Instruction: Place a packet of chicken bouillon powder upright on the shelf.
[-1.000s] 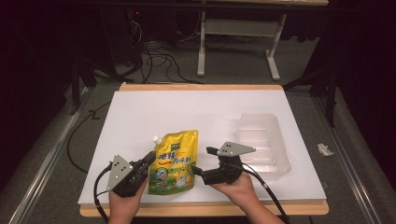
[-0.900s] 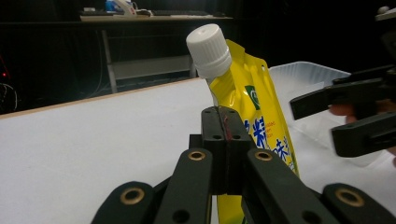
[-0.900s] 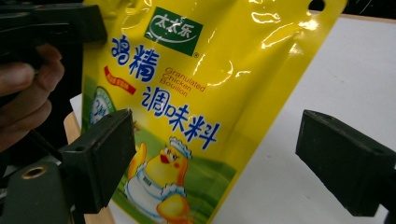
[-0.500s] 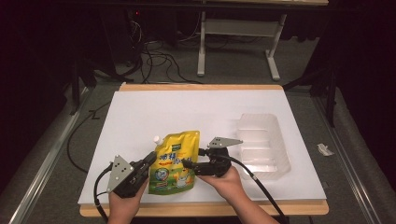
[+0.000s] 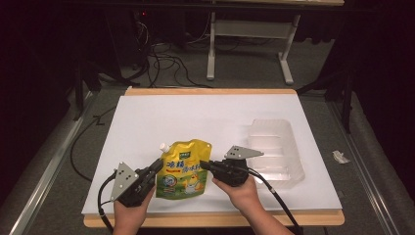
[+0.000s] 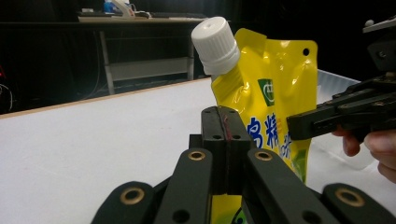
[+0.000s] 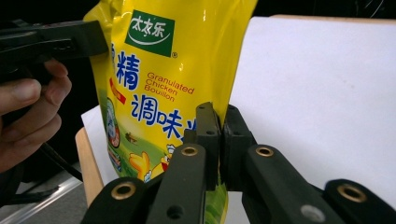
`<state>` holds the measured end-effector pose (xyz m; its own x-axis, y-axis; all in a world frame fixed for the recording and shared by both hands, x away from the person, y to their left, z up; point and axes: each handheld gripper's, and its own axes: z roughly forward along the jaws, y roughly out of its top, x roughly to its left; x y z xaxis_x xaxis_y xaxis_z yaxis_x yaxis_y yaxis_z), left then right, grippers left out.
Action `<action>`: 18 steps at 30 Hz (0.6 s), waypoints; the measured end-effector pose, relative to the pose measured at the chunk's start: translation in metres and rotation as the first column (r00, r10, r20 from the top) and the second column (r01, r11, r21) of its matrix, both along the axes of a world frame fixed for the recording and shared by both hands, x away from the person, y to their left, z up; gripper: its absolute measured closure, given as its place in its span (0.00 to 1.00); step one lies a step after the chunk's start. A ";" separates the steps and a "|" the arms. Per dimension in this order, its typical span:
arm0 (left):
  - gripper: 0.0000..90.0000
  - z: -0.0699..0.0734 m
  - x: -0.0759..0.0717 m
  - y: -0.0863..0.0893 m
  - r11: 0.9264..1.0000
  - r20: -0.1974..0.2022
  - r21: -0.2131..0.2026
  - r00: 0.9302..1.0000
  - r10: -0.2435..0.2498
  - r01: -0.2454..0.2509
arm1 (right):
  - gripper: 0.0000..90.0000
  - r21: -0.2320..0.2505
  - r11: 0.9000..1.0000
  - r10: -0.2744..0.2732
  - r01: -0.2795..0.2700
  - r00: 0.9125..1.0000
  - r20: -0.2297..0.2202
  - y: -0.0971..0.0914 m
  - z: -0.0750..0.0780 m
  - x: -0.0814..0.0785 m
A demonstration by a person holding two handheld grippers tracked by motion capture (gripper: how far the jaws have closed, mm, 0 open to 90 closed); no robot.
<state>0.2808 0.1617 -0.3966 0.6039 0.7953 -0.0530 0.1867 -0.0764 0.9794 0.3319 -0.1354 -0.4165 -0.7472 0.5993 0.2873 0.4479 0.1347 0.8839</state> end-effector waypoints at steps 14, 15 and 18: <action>1.00 0.002 0.016 -0.036 0.998 0.010 0.004 0.998 -0.068 0.068 | 1.00 -0.066 0.994 -0.077 0.089 0.984 0.163 -0.038 0.026 -0.021; 1.00 0.002 0.017 -0.041 0.997 0.009 0.005 0.997 -0.076 0.076 | 1.00 -0.068 0.993 -0.084 0.096 0.982 0.170 -0.043 0.027 -0.022; 1.00 0.003 0.023 -0.056 0.995 0.016 0.021 0.995 -0.097 0.096 | 1.00 -0.072 0.989 -0.115 0.130 0.976 0.186 -0.056 0.030 -0.025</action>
